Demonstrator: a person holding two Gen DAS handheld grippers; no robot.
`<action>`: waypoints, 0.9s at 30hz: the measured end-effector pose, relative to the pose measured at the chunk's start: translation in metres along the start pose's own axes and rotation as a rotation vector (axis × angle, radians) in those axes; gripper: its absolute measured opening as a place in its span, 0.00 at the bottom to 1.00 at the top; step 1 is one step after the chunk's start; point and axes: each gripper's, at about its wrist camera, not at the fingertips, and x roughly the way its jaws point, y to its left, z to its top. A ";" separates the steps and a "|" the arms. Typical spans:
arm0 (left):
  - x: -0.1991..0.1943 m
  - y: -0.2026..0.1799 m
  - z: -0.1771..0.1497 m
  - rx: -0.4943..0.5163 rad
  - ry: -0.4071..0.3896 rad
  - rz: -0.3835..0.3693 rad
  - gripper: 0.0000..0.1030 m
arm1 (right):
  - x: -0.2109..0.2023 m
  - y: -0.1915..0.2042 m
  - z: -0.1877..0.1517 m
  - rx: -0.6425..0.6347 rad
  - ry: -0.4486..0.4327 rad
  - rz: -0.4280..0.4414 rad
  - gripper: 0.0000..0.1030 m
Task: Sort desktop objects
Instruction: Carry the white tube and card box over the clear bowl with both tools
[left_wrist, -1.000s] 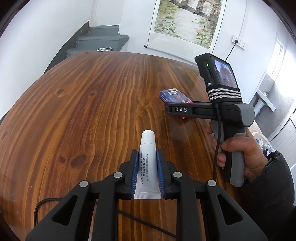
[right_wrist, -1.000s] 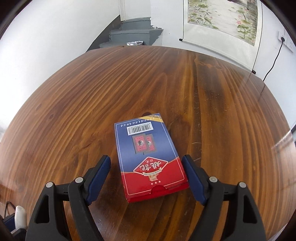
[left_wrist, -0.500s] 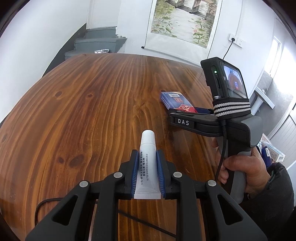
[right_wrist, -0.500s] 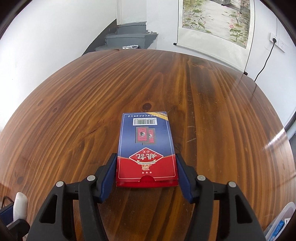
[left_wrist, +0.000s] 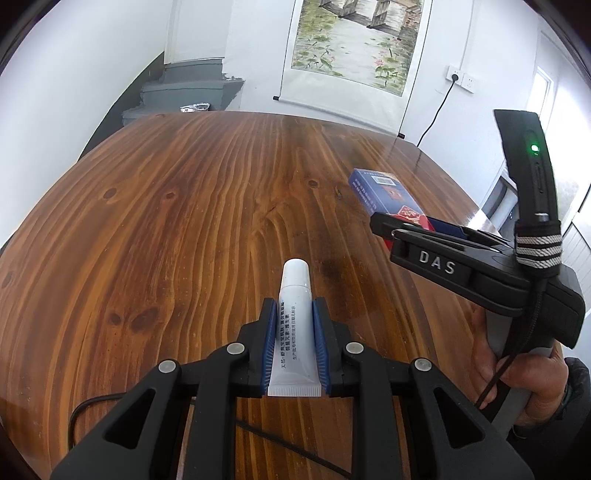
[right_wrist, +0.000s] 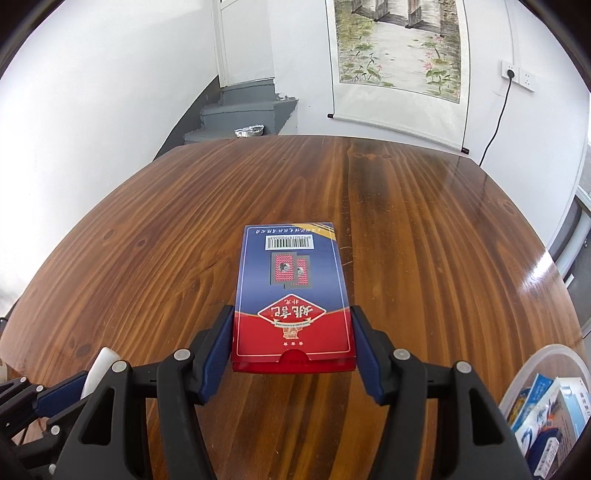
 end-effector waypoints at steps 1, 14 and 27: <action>0.000 -0.001 0.000 0.001 -0.002 -0.002 0.21 | -0.005 -0.002 -0.002 0.011 -0.008 0.001 0.63; -0.001 -0.014 -0.005 0.035 -0.005 -0.020 0.21 | -0.079 -0.029 -0.046 0.119 -0.112 -0.030 0.63; 0.000 -0.035 -0.009 0.061 0.013 -0.052 0.21 | -0.144 -0.083 -0.085 0.238 -0.190 -0.084 0.63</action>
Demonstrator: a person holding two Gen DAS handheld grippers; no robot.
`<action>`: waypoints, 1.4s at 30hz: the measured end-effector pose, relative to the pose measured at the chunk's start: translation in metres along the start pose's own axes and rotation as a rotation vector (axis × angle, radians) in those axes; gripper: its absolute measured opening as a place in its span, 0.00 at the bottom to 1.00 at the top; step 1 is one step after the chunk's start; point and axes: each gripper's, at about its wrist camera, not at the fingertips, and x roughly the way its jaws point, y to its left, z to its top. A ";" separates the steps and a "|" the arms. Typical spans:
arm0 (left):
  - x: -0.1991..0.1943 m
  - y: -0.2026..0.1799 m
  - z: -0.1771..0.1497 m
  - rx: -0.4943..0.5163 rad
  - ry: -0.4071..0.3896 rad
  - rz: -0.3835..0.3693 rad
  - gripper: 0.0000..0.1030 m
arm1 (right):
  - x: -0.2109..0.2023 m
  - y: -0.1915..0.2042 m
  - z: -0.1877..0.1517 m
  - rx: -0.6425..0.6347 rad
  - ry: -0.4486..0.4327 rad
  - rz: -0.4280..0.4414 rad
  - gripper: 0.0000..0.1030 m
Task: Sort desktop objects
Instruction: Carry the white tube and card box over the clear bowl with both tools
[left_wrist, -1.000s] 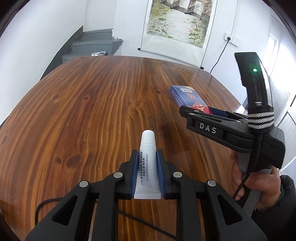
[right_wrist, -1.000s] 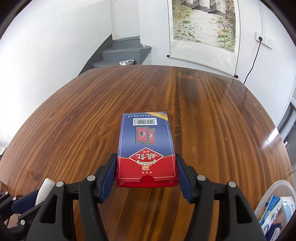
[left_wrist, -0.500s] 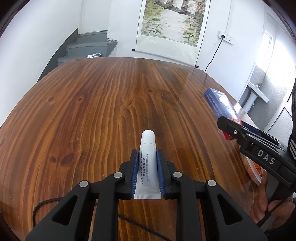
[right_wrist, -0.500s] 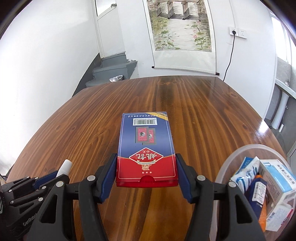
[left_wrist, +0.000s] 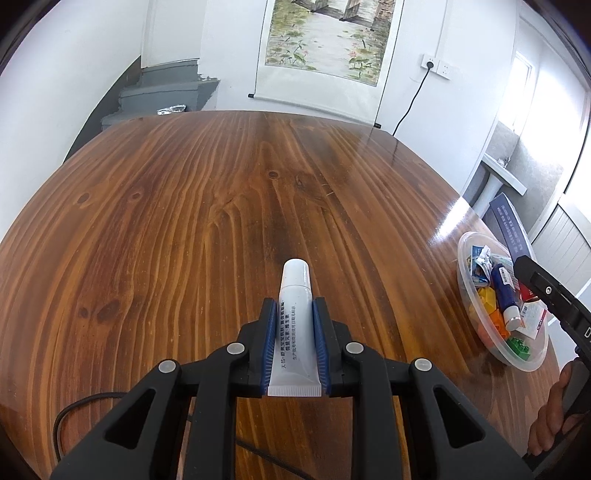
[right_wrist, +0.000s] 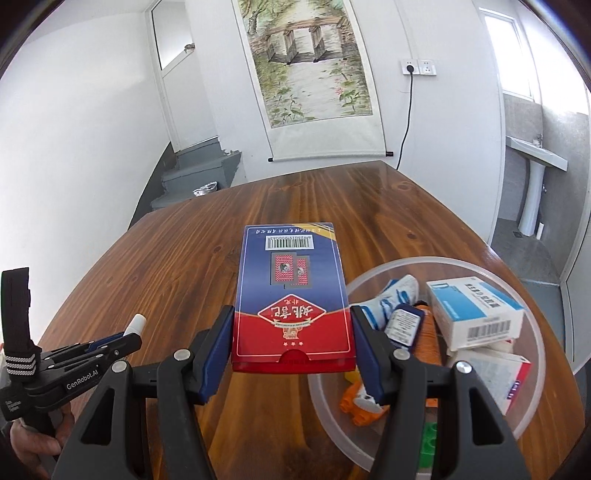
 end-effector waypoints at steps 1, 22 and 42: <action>-0.001 -0.004 0.000 0.007 -0.002 -0.002 0.21 | -0.002 -0.005 -0.001 0.010 -0.004 -0.010 0.63; -0.011 -0.103 0.007 0.165 0.001 -0.098 0.21 | -0.015 -0.104 0.019 0.054 -0.011 -0.203 0.63; -0.004 -0.183 0.004 0.281 0.044 -0.244 0.21 | -0.007 -0.122 0.009 0.053 0.005 -0.041 0.73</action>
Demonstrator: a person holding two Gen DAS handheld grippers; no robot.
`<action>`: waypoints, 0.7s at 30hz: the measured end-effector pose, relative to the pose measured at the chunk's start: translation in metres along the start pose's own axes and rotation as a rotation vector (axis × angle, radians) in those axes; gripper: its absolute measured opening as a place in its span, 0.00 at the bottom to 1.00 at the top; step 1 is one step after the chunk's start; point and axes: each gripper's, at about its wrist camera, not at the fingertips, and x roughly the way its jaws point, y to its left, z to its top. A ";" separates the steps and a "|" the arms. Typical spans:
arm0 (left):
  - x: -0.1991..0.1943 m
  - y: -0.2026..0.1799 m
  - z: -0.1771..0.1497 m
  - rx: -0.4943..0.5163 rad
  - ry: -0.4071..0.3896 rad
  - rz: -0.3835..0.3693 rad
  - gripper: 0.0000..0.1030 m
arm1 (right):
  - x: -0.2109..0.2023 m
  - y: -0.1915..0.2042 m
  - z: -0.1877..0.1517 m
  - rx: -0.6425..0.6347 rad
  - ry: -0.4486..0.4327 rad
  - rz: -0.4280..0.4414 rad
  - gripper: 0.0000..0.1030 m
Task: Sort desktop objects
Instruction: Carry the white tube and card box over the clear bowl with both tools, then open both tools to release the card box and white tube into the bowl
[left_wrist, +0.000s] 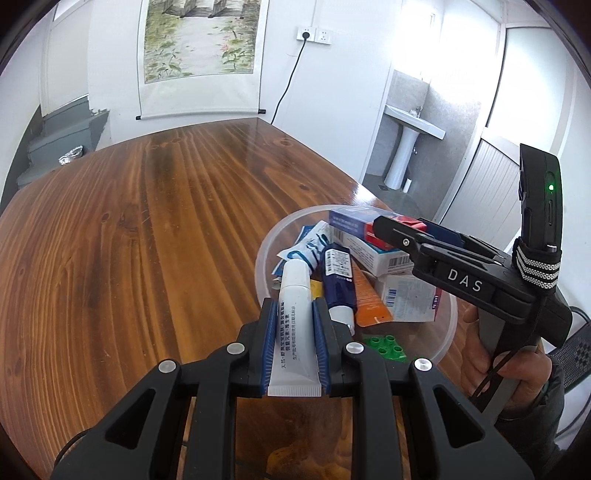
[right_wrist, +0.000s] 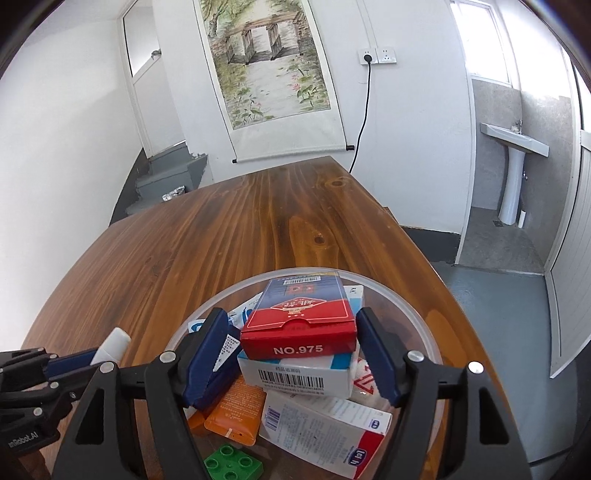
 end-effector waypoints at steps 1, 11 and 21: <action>0.003 -0.003 0.001 0.003 0.004 -0.013 0.21 | -0.002 -0.004 0.001 0.019 -0.011 0.009 0.73; 0.028 -0.035 0.002 0.046 0.035 -0.094 0.21 | -0.026 -0.035 0.004 0.192 -0.109 0.071 0.75; 0.043 -0.050 0.000 0.068 0.068 -0.111 0.21 | -0.026 -0.041 0.005 0.232 -0.111 0.053 0.75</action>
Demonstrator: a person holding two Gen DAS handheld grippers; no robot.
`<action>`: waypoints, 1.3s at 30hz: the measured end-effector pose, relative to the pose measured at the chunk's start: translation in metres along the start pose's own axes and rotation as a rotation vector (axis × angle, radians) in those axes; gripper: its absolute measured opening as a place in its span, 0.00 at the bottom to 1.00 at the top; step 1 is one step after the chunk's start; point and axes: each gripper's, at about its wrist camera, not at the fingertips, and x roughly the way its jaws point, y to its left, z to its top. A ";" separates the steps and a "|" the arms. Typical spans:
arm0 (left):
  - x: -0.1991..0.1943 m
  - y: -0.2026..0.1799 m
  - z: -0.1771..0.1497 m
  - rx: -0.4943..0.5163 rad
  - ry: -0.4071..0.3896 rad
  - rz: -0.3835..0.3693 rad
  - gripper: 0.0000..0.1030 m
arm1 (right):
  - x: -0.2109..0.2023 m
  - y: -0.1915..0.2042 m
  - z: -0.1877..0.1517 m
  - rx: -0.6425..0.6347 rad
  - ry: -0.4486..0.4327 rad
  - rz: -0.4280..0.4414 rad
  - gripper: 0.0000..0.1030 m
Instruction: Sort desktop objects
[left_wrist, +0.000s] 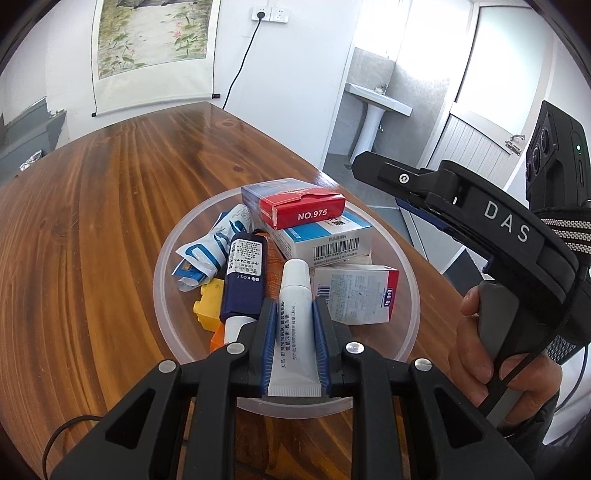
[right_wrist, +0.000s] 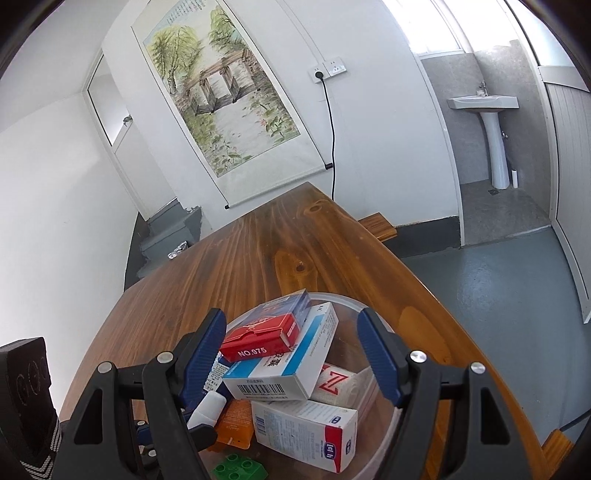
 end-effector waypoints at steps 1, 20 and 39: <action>0.002 0.000 0.000 0.000 0.003 0.000 0.21 | 0.000 0.000 0.000 -0.002 0.000 -0.003 0.75; 0.013 -0.011 -0.006 0.039 0.012 -0.007 0.33 | -0.003 0.001 -0.003 -0.036 -0.026 -0.070 0.76; -0.031 -0.007 -0.018 0.071 -0.103 0.045 0.51 | -0.005 -0.011 -0.005 -0.007 -0.081 -0.185 0.78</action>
